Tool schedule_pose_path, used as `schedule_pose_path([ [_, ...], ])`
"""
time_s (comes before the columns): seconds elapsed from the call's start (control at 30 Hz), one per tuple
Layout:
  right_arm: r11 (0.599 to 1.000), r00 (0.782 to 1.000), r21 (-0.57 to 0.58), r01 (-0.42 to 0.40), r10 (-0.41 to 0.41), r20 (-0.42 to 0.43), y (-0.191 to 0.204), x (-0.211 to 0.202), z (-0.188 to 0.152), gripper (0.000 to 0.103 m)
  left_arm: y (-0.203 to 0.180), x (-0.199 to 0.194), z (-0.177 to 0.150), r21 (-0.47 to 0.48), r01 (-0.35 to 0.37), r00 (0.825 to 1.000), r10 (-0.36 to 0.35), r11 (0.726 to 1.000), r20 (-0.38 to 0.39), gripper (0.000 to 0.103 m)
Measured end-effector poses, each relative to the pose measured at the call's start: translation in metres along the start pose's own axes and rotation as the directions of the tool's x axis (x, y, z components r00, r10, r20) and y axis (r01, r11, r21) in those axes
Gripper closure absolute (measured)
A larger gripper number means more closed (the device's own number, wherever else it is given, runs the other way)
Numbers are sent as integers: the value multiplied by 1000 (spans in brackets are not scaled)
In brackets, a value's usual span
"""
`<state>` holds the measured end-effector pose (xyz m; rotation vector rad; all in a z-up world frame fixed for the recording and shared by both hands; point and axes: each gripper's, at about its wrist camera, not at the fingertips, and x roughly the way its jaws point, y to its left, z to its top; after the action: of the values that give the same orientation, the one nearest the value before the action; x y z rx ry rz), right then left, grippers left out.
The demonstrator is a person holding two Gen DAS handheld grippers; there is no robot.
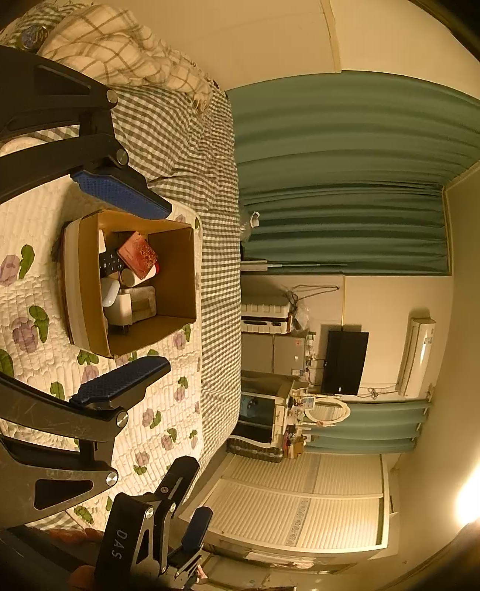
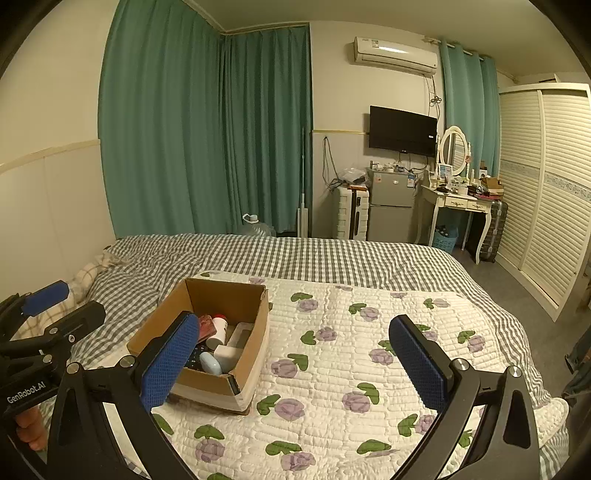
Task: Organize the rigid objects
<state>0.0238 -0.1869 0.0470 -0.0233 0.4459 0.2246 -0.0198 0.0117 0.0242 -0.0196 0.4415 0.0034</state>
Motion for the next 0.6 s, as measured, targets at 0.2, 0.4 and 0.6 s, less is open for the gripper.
schedule_pose_path([
  [0.2, 1000, 1000, 1, -3, 3, -12, -4, 3, -3, 0, 0, 0, -1, 0, 7, 1000, -7, 1000, -3, 24],
  [0.4, 1000, 1000, 2, -9, 9, -17, -5, 3, -4, 0, -1, 0, -2, 5, 9, 1000, -9, 1000, -4, 24],
  [0.6, 1000, 1000, -3, -5, 5, -18, -5, 3, -4, 0, -2, 0, -2, 6, 8, 1000, -8, 1000, -4, 24],
])
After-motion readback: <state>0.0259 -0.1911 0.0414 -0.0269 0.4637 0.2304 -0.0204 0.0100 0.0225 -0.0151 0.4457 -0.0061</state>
